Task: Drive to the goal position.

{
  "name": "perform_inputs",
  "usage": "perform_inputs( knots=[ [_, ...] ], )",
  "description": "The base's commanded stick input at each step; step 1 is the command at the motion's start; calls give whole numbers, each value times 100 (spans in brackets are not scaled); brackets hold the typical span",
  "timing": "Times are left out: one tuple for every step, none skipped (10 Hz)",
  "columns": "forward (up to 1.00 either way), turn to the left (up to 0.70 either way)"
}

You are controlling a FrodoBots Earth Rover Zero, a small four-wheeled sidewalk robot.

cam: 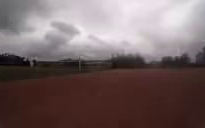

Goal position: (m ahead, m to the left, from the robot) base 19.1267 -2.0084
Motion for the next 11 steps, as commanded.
perform_inputs(
  knots=[
    [70, 0],
    [70, 0],
    [70, 0],
    [70, 0],
    [70, 0],
    [70, 0],
    [70, 0],
    [70, 0],
    [70, 0],
    [70, 0],
    [70, 0]
  ],
)
